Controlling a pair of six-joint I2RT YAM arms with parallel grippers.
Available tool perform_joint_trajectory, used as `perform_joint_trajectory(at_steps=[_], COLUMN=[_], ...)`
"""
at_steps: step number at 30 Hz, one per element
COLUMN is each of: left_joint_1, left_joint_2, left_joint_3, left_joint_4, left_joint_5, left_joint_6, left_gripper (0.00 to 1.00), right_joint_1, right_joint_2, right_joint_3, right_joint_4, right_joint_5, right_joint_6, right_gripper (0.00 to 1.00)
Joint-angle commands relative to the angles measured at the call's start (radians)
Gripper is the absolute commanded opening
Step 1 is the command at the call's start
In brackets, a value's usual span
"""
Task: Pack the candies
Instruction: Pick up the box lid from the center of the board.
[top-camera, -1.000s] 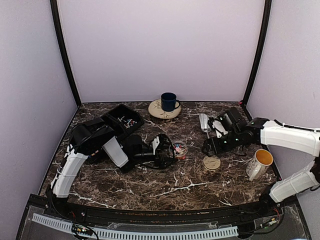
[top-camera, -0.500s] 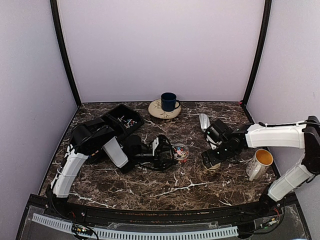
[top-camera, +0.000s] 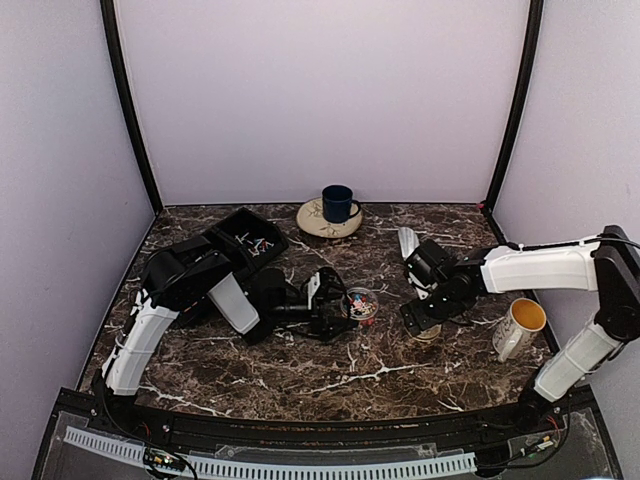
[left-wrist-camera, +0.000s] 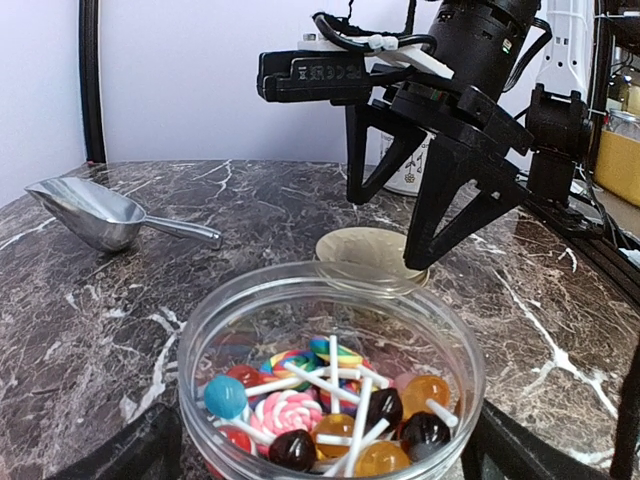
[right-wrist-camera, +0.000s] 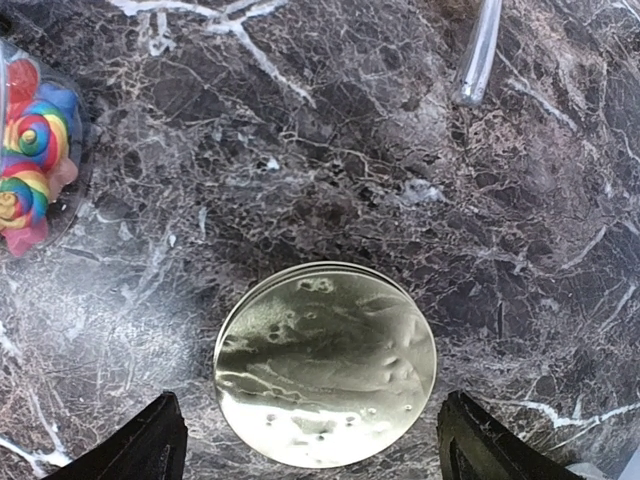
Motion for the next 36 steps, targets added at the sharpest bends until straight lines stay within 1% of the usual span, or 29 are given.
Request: perform_joint_trajectory(at_steps=[1, 9, 18, 22, 28, 36], left_joint_1=[-0.007, -0.007, -0.007, -0.007, -0.002, 0.019], left_joint_2=[0.086, 0.093, 0.102, 0.107, 0.105, 0.108], left_joint_3=[0.008, 0.012, 0.022, 0.021, -0.01, -0.029], left_joint_4=[-0.123, -0.125, -0.161, -0.17, -0.127, -0.135], left_joint_5=[0.042, 0.056, 0.07, 0.076, 0.068, 0.068], left_joint_6=[-0.001, 0.0, 0.017, 0.033, 0.04, 0.05], left_gripper=[0.99, 0.99, 0.99, 0.99, 0.99, 0.99], right_joint_1=[0.009, 0.007, -0.005, -0.013, -0.027, -0.044], right_joint_2=[0.028, 0.058, 0.067, 0.063, 0.059, 0.058], right_joint_3=[0.025, 0.014, 0.001, -0.009, -0.023, -0.037], right_joint_4=[0.005, 0.023, 0.038, 0.053, 0.07, 0.084], right_joint_5=[0.029, 0.043, 0.056, 0.034, -0.001, -0.024], right_joint_6=[-0.008, -0.001, 0.002, -0.001, -0.003, -0.004], right_gripper=[0.87, 0.88, 0.9, 0.9, 0.89, 0.89])
